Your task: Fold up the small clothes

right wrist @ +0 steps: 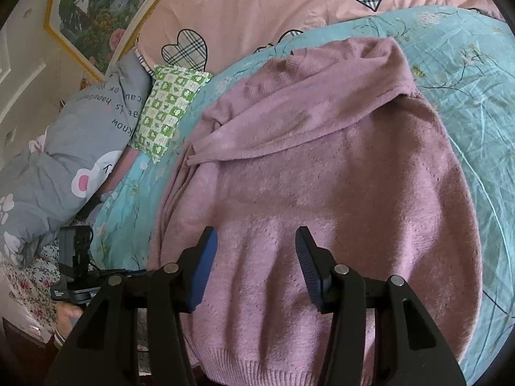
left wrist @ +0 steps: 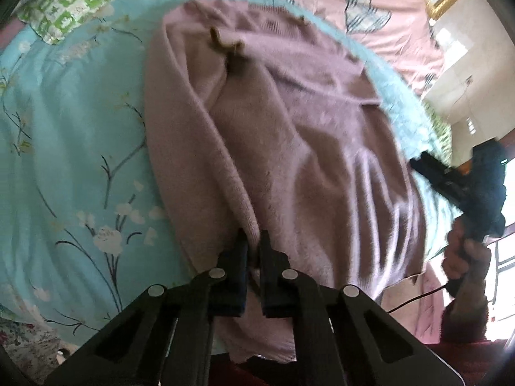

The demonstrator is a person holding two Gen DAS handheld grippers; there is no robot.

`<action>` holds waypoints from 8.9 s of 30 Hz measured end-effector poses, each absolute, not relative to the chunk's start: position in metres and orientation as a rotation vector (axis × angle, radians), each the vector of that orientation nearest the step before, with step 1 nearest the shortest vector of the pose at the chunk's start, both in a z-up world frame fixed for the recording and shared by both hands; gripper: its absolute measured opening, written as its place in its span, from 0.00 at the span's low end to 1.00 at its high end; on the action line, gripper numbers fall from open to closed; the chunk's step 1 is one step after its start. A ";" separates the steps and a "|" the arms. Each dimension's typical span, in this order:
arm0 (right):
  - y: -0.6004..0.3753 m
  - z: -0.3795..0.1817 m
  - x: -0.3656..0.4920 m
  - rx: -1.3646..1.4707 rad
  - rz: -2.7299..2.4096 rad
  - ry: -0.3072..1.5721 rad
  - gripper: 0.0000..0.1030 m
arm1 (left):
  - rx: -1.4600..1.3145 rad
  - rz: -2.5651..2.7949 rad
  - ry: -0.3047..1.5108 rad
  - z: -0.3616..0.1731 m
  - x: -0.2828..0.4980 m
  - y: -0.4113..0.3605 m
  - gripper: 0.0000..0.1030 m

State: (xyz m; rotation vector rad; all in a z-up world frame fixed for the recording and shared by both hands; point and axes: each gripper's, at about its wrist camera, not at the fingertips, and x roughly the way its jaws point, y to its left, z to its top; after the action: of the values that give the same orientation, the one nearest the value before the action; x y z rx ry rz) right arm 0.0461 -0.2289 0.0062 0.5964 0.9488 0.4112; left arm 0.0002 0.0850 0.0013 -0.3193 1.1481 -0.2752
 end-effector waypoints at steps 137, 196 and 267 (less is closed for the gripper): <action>-0.266 -0.006 0.385 0.087 0.373 0.906 0.66 | -0.011 -0.176 1.049 0.011 0.355 0.139 0.76; -0.246 -0.019 0.234 -0.062 0.071 0.826 0.07 | -0.071 0.253 0.946 -0.038 0.192 0.103 0.36; -0.342 -0.050 -0.087 0.626 0.173 0.928 0.50 | -0.425 -0.197 1.103 -0.046 -0.077 0.073 0.09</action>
State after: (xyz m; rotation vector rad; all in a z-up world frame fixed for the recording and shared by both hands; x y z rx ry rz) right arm -0.0868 -0.3417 -0.0499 0.6259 0.9278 0.1726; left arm -0.0769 0.0730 -0.0456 -0.4253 1.1025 -0.1972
